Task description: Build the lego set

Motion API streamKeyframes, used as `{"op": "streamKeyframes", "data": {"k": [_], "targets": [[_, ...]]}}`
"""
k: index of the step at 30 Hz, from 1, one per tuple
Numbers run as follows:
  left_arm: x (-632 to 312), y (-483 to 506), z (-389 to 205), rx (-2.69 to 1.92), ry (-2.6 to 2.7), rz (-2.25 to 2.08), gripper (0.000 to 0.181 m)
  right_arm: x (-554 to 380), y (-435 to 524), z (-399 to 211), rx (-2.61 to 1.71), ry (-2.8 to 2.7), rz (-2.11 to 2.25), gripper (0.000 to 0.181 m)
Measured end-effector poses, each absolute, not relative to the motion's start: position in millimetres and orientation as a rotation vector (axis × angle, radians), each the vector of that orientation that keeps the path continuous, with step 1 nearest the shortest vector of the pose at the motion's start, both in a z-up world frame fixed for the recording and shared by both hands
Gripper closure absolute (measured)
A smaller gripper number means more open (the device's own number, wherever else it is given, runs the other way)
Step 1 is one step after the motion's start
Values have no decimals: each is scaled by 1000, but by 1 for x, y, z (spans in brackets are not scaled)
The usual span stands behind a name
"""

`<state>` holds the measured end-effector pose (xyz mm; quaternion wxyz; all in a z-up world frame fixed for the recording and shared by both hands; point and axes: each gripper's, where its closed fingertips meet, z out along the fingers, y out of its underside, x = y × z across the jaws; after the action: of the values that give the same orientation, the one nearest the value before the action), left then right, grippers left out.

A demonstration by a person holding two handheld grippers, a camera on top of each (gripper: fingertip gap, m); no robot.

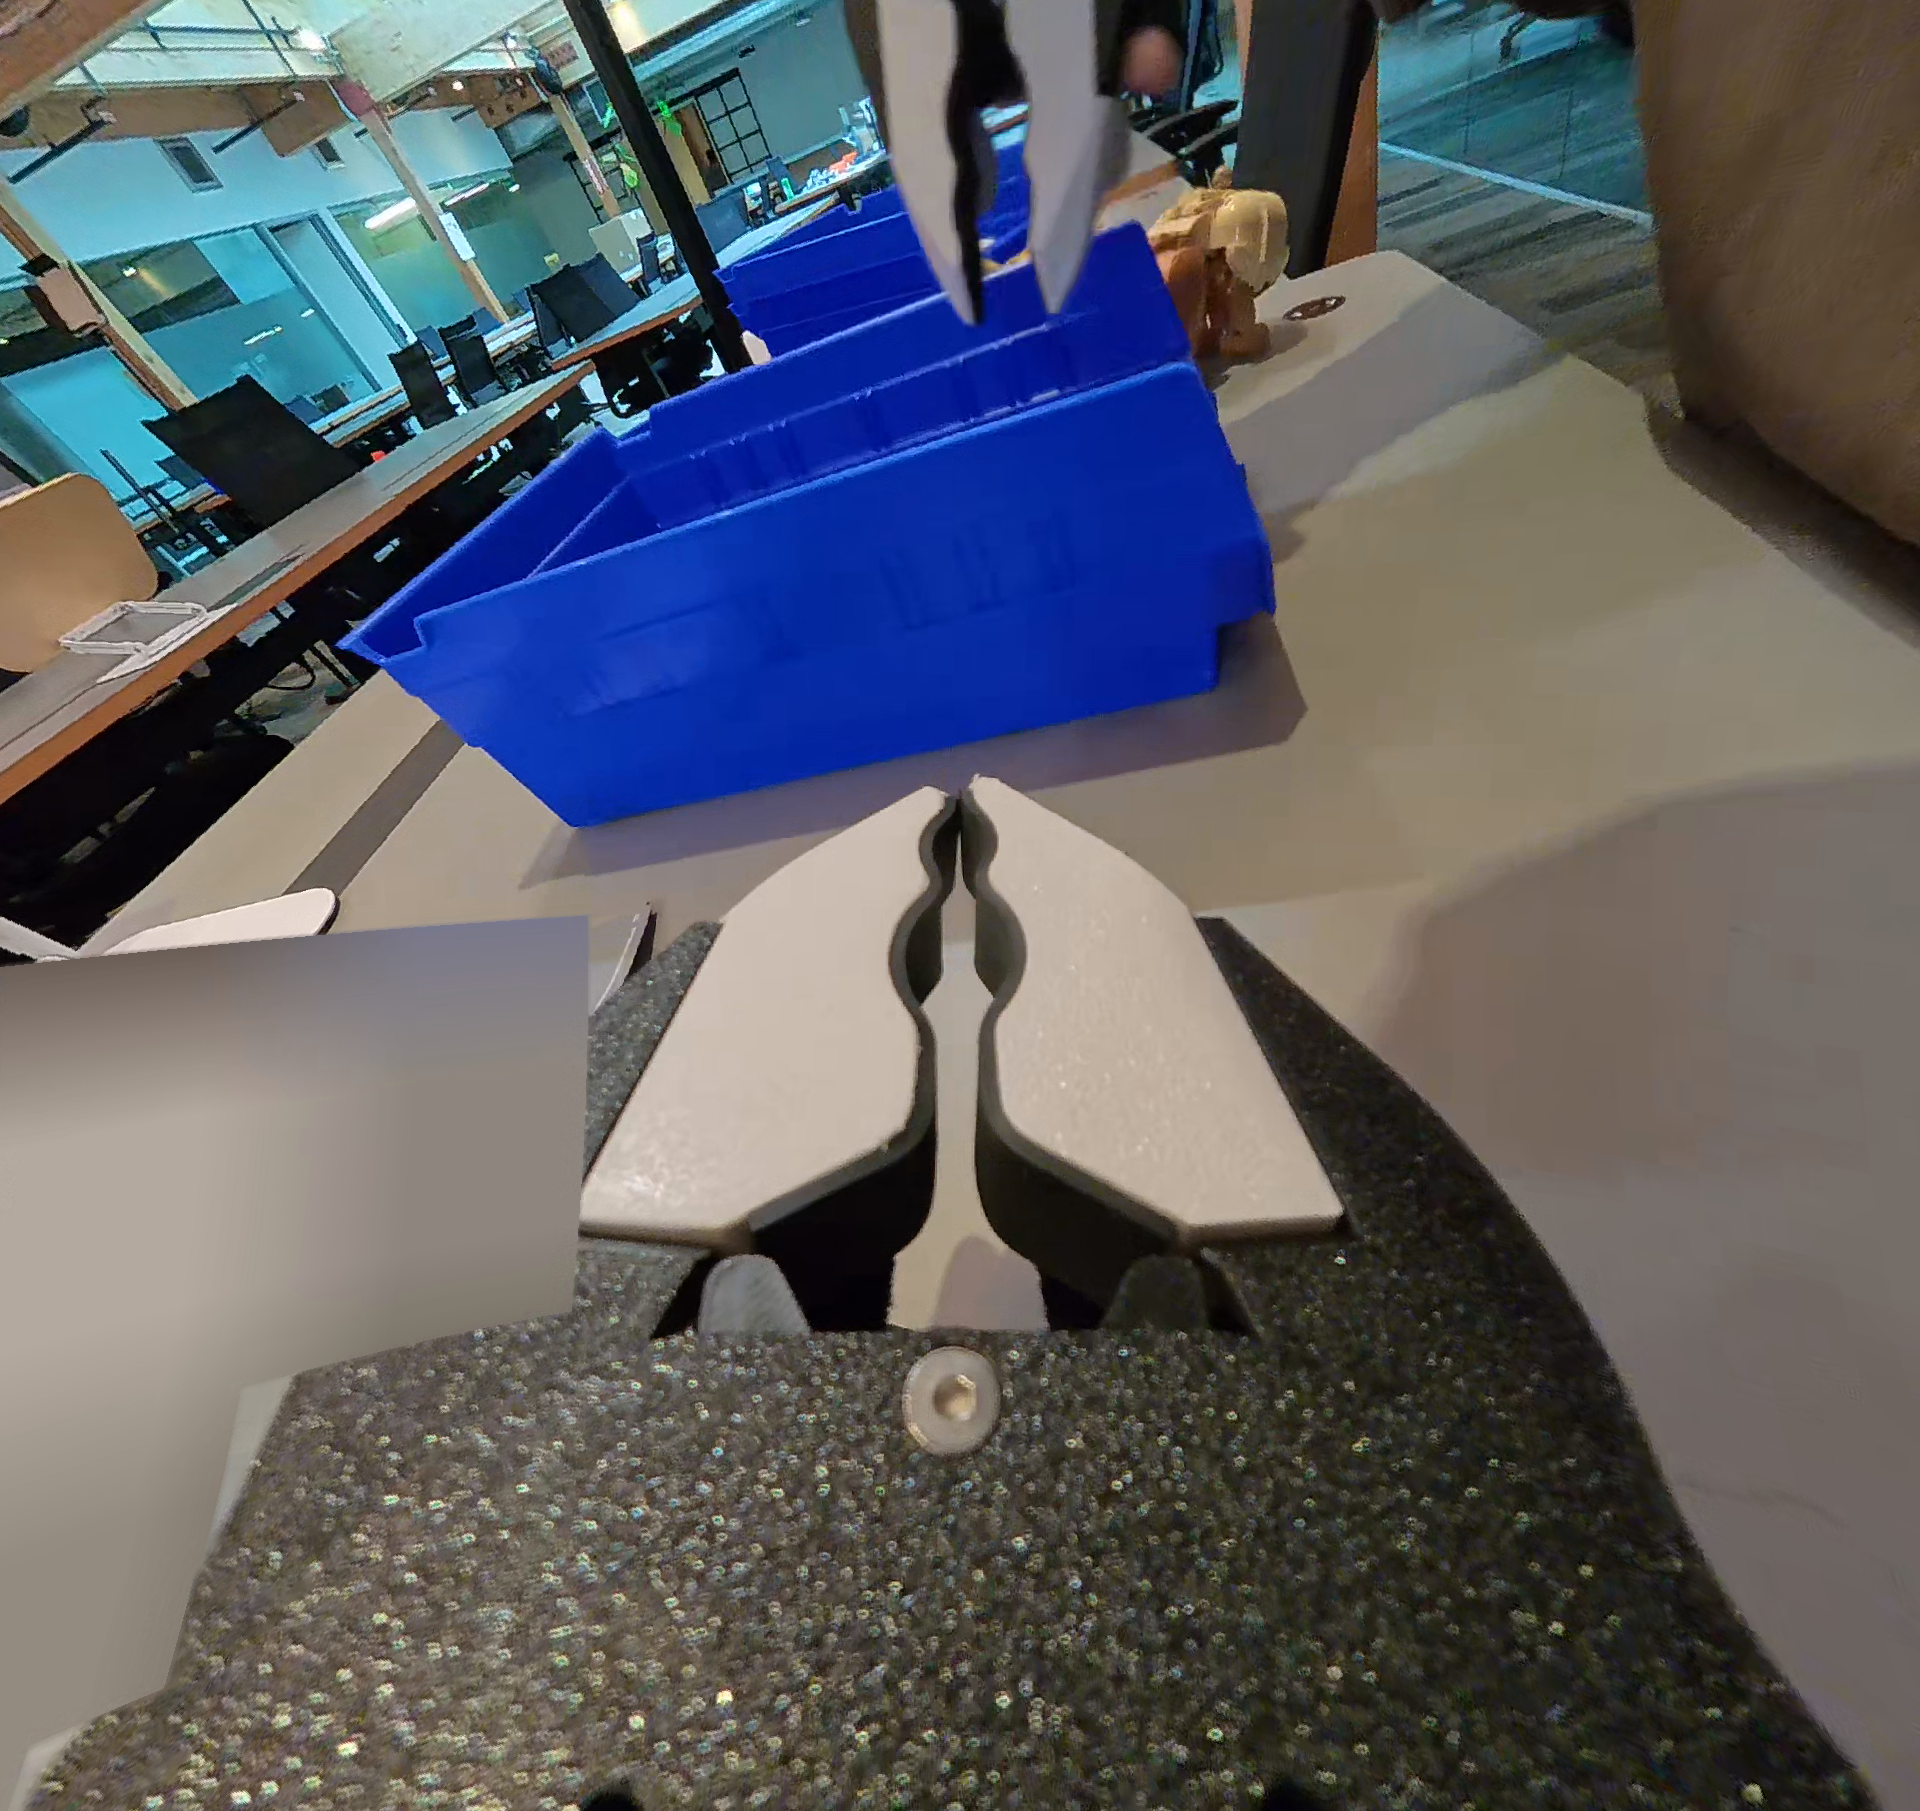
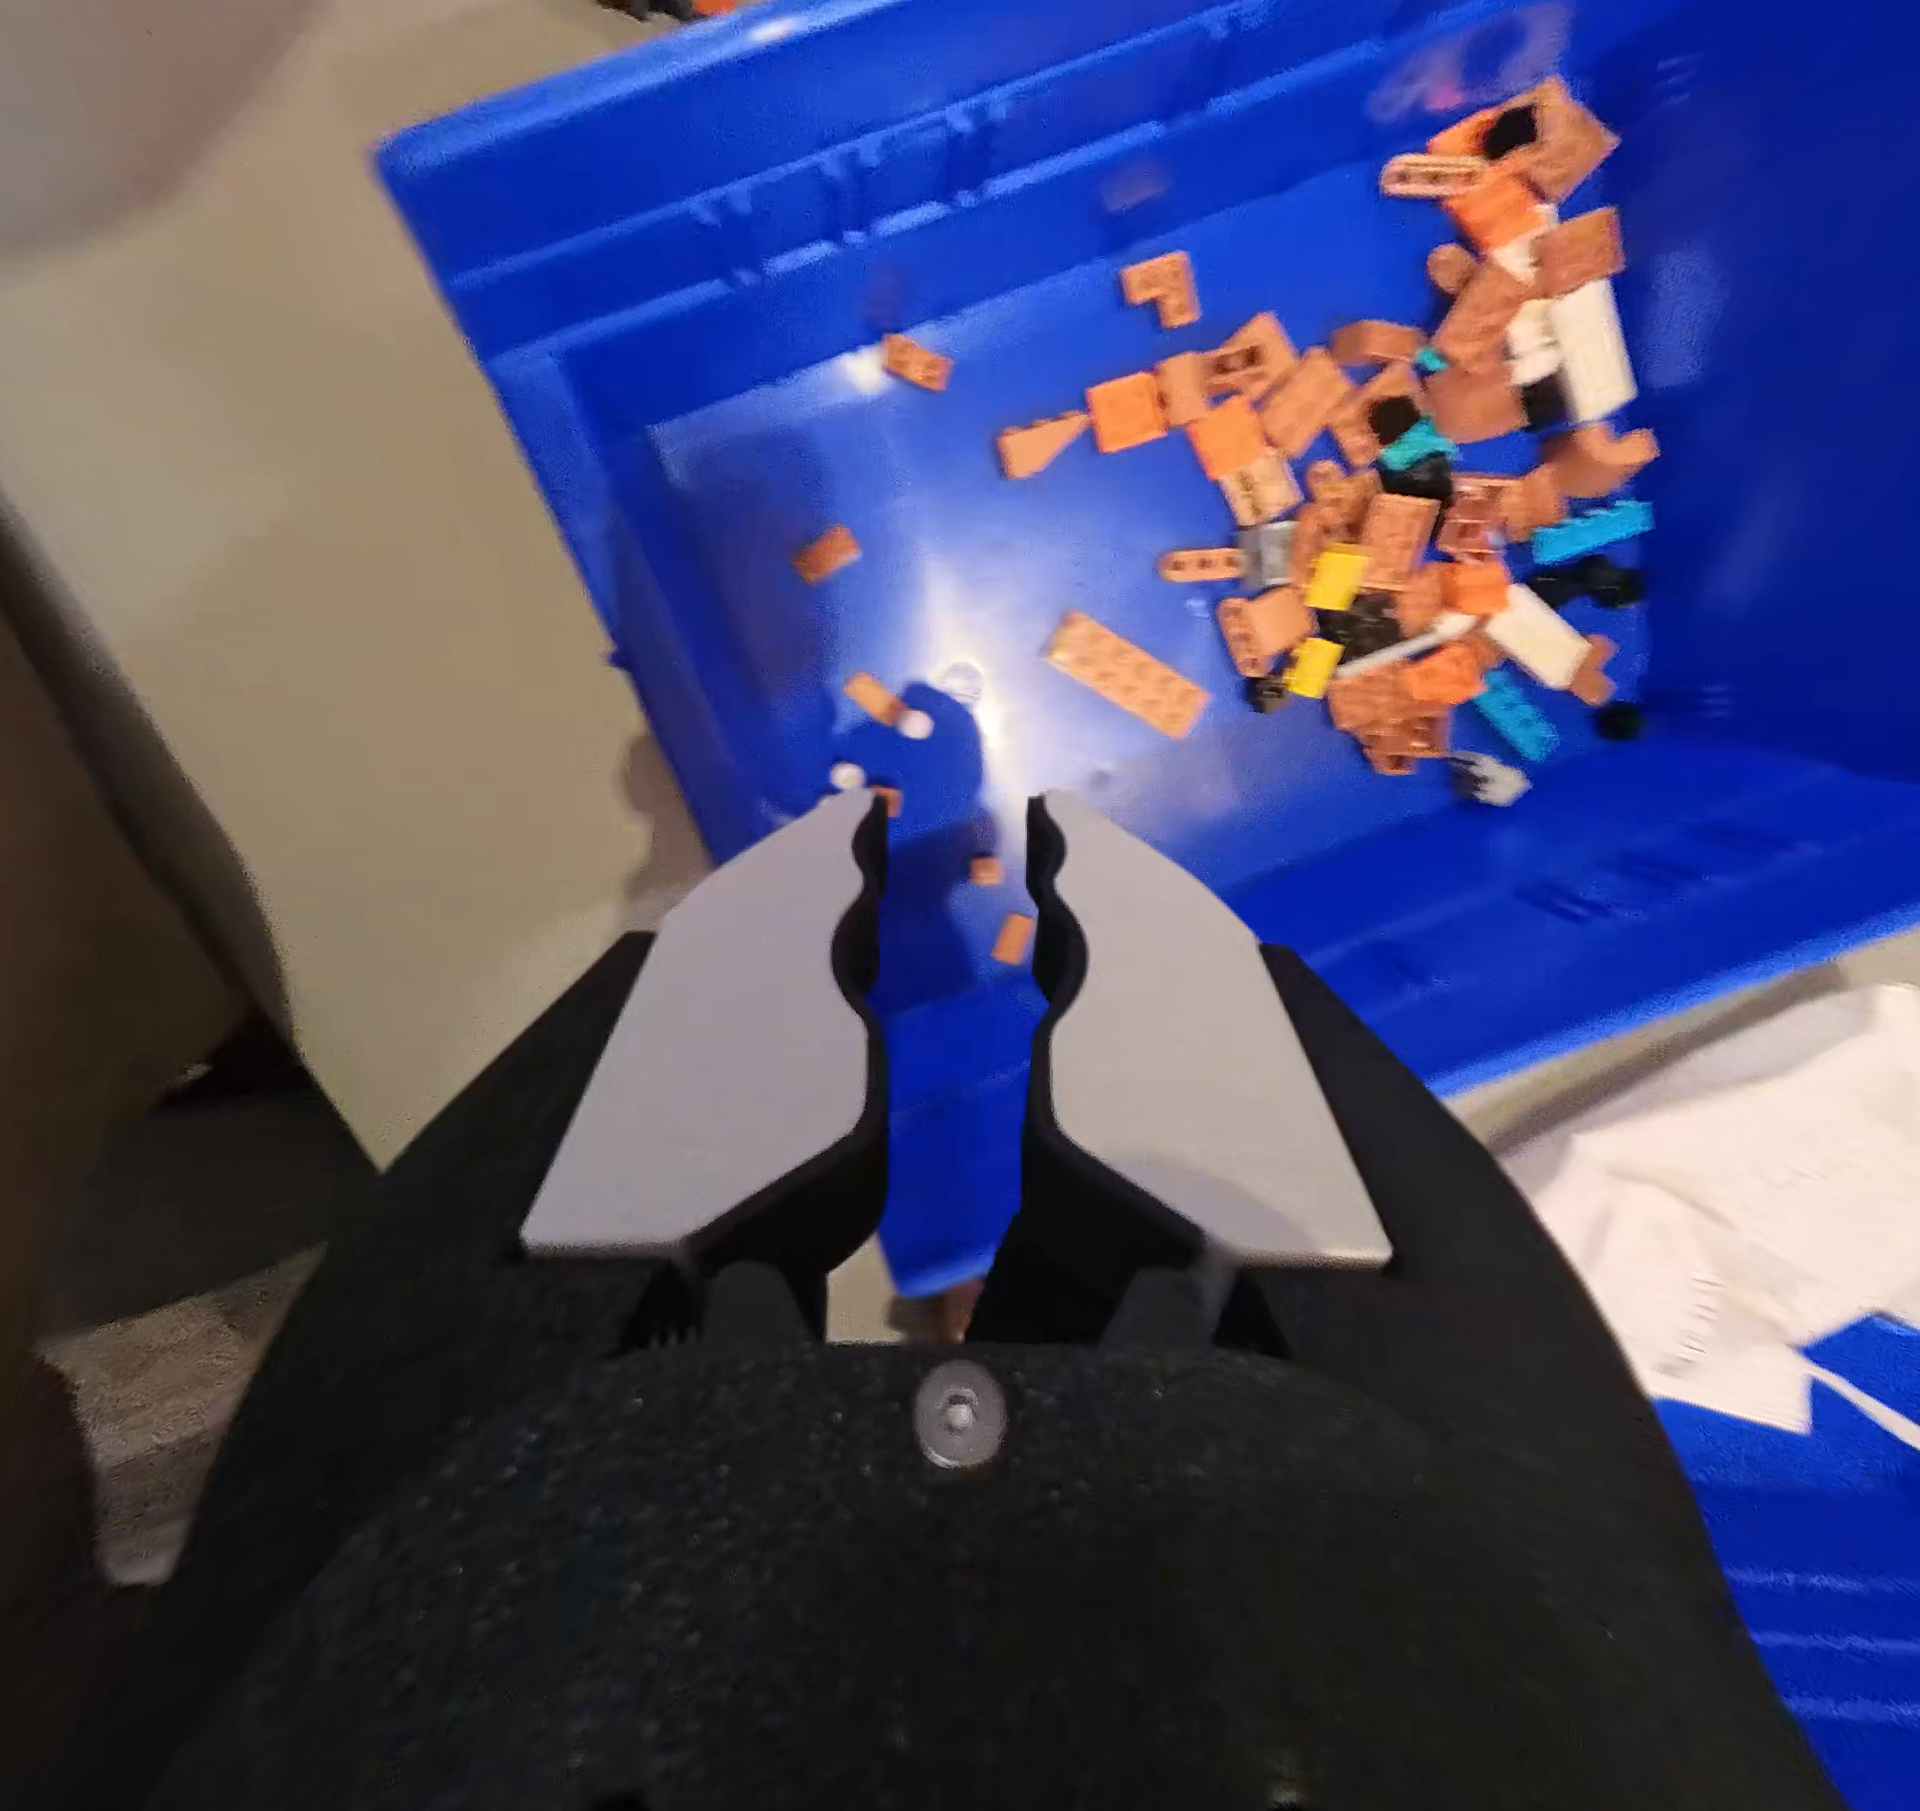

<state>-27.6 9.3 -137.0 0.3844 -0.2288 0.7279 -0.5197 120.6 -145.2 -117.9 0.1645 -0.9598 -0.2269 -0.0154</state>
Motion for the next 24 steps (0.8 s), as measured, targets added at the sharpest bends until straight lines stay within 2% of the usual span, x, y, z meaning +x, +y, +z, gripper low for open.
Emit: {"op": "streamKeyframes", "data": {"k": [12, 24], "targets": [[-29, 15, -129, -604, 1804, -1385, 181, 180, -71, -140, -2724, -1209, -3, 157], [-28, 16, -128, -614, 1795, -1391, 181, 186, -17, -184, -2733, -1274, 95, 168]]}}
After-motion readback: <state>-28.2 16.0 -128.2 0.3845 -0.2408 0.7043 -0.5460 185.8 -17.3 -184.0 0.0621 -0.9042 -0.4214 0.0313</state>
